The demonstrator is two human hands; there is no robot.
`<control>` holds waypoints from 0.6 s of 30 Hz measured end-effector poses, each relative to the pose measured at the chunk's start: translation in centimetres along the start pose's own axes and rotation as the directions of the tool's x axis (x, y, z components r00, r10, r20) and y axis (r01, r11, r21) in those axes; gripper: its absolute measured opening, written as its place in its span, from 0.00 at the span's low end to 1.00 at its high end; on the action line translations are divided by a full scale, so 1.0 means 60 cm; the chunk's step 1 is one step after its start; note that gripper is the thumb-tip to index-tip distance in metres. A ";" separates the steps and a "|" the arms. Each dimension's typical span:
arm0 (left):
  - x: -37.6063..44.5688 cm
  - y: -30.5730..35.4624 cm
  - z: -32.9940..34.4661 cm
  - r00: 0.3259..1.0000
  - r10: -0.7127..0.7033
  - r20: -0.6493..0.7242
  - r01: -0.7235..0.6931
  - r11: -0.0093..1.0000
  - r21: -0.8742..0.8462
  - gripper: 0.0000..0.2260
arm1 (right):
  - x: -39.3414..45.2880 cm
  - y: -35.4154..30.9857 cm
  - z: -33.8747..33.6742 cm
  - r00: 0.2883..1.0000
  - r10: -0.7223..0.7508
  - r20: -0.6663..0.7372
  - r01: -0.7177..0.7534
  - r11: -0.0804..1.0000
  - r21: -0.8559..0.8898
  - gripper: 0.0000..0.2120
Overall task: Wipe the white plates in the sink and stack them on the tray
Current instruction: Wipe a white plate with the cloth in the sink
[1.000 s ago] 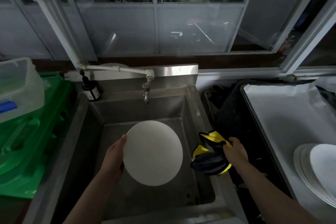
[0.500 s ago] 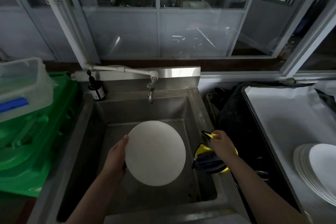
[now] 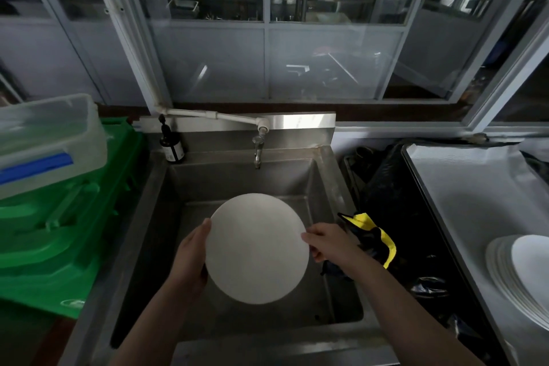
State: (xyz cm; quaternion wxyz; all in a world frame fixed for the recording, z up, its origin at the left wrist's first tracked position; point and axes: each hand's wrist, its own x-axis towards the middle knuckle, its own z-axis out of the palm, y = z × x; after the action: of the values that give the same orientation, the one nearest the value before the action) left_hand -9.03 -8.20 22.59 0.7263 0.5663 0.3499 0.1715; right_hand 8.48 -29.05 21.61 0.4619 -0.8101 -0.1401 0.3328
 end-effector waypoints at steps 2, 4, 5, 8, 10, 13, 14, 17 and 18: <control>-0.004 0.005 -0.005 1.000 0.014 0.013 -0.014 1.000 0.007 0.14 | -0.003 -0.003 0.003 1.000 -0.014 -0.010 0.014 1.000 -0.014 0.04; -0.009 0.011 -0.008 0.999 0.026 0.042 -0.027 0.999 0.022 0.14 | -0.008 -0.007 0.006 0.999 -0.037 -0.040 0.037 0.999 -0.001 0.04; -0.012 0.015 -0.009 0.998 0.035 0.056 -0.036 0.999 0.031 0.14 | -0.011 -0.010 0.007 0.997 -0.050 -0.065 0.050 0.999 -0.008 0.05; -0.018 0.028 -0.009 0.996 0.059 0.066 -0.066 0.993 0.097 0.14 | -0.015 -0.016 0.008 0.989 -0.080 -0.120 0.074 0.996 -0.051 0.05; -0.016 0.034 -0.014 0.996 0.048 0.071 -0.057 0.990 0.131 0.13 | -0.016 -0.021 0.011 0.985 -0.089 -0.148 0.083 0.996 -0.044 0.05; -0.012 0.039 -0.026 0.994 0.039 0.105 -0.053 0.990 0.134 0.09 | -0.015 -0.027 0.013 0.975 -0.089 -0.203 0.093 0.996 0.014 0.04; -0.012 0.041 -0.029 0.991 0.055 0.122 -0.074 0.985 0.153 0.08 | -0.014 -0.029 0.011 0.971 -0.087 -0.221 0.096 0.995 0.028 0.04; -0.005 0.040 -0.040 0.981 0.129 0.142 -0.163 0.953 0.255 0.09 | -0.016 -0.037 0.007 0.956 -0.117 -0.268 0.136 0.989 0.054 0.05; 0.000 0.037 -0.043 0.978 0.162 0.133 -0.196 0.932 0.306 0.10 | -0.017 -0.038 0.005 0.952 -0.130 -0.278 0.154 0.986 0.068 0.05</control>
State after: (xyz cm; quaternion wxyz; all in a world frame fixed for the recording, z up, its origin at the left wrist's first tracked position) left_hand -10.55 -5.73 24.38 0.6247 0.7134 0.2807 0.1483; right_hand 7.71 -28.19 23.88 0.5351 -0.8146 -0.1182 0.1901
